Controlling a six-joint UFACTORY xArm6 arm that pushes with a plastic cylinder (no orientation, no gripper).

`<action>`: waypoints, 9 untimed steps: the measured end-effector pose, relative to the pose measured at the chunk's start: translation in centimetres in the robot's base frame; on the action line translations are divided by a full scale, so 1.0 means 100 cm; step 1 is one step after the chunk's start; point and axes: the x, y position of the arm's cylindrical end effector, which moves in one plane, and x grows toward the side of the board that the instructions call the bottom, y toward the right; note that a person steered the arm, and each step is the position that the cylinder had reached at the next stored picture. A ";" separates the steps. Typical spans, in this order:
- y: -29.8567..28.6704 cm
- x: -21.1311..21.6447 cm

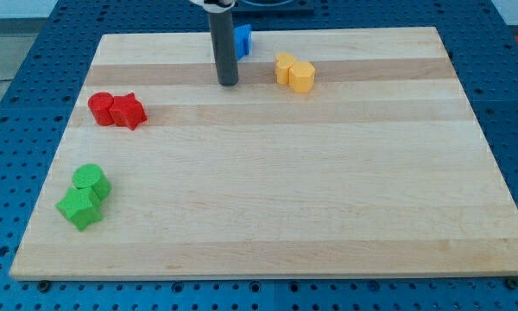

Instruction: Separate the yellow heart from yellow hexagon

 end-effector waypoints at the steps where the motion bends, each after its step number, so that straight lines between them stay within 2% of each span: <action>1: 0.061 -0.045; 2: 0.105 -0.085; 3: 0.081 -0.113; 4: 0.032 -0.105; 7: 0.024 -0.105; 8: -0.005 -0.101; 9: -0.005 -0.099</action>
